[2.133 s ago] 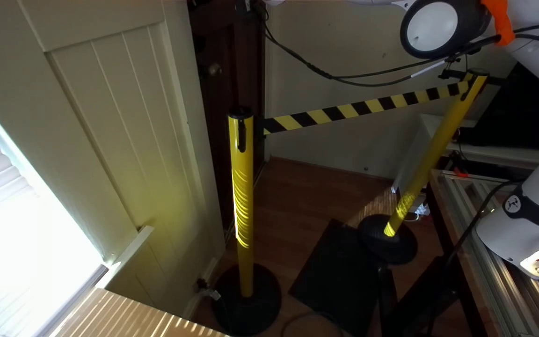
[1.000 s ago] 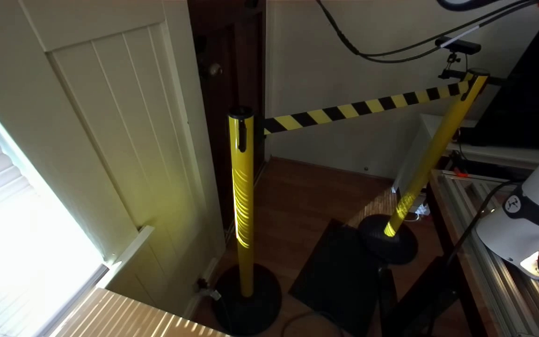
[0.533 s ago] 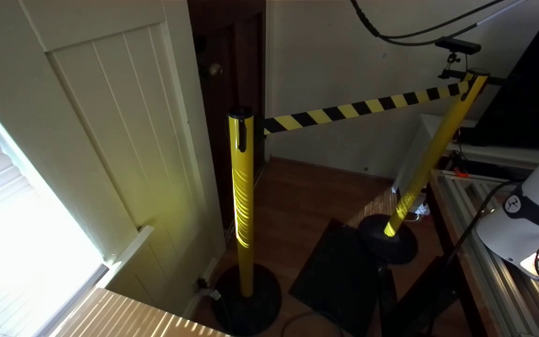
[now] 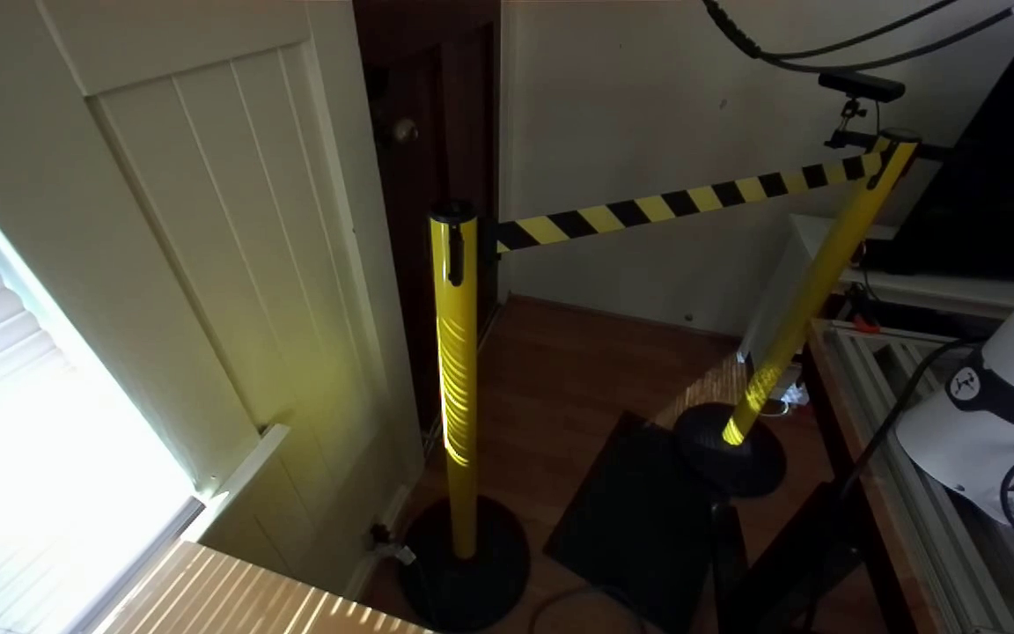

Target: Close the door.

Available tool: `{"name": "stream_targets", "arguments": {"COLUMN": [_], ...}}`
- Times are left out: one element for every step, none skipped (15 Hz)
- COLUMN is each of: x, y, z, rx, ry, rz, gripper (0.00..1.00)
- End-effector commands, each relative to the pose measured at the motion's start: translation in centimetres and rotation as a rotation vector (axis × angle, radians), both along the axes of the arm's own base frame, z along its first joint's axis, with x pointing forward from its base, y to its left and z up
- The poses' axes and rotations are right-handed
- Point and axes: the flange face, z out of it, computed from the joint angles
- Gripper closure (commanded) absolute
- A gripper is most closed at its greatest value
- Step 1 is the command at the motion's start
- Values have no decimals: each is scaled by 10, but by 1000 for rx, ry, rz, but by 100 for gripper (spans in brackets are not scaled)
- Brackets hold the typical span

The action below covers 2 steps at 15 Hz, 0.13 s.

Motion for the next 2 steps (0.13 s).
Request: {"name": "stream_targets", "arguments": {"x": [-2, -3], "y": [-1, -2], "z": [-1, -2], "rx": [2, 4], "ry": [2, 4], "rz": [-2, -4], "gripper": [0, 0]}}
